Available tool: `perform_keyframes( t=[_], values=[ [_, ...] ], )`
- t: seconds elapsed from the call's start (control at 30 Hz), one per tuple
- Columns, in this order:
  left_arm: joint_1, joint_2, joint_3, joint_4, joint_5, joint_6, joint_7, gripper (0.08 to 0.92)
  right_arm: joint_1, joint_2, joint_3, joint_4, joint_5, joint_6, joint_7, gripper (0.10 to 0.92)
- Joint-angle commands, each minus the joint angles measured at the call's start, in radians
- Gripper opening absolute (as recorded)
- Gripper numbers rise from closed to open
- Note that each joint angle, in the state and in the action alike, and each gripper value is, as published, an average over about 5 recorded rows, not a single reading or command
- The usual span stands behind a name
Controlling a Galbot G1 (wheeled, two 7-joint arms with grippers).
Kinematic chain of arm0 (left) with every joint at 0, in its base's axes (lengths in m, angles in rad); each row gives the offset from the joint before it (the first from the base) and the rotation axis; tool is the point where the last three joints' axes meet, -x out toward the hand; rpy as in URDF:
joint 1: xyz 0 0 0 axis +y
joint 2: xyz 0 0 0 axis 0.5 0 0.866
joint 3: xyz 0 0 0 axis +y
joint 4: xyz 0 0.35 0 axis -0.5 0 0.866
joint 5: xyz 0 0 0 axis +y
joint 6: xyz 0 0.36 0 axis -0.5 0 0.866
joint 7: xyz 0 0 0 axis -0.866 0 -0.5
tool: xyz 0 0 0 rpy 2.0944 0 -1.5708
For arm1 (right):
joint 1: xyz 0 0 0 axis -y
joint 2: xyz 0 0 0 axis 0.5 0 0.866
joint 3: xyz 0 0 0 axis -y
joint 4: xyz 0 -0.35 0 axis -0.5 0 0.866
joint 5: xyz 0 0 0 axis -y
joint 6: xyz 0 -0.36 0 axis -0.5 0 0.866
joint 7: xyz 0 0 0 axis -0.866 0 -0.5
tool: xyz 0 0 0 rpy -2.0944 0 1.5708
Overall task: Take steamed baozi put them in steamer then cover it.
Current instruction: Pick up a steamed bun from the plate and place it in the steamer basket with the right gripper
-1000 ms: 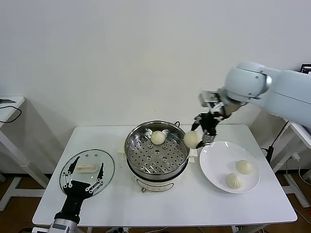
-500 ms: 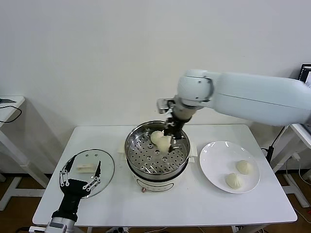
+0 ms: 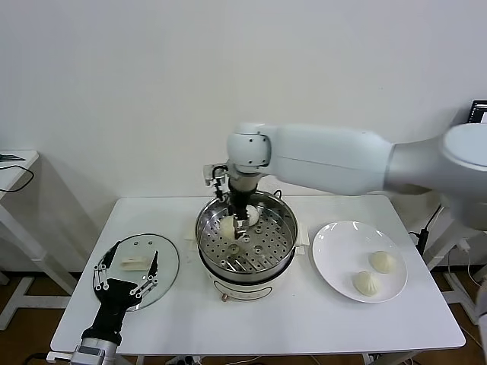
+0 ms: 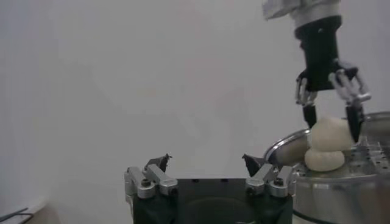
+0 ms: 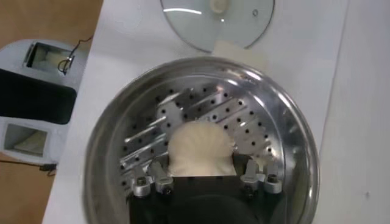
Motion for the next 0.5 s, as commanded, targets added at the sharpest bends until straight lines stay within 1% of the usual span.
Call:
perform_keyframes(
  t=[0.03, 0.27, 0.5],
  values=[
    [0.0, 0.0, -0.001, -0.001, 0.001, -0.001, 0.001, 0.823, -0.081, 0.123, 0.008, -0.15, -0.048, 0.0, -0.003, 0.687],
    [0.003, -0.002, -0.002, -0.008, 0.001, 0.0, 0.001, 0.823, -0.127, 0.149, 0.031, -0.2, -0.1, 0.013, -0.012, 0.687],
    [0.004, -0.004, -0.001, -0.009, 0.003, 0.0, 0.0, 0.823, -0.14, 0.143, 0.043, -0.203, -0.12, 0.019, -0.017, 0.688]
  ],
)
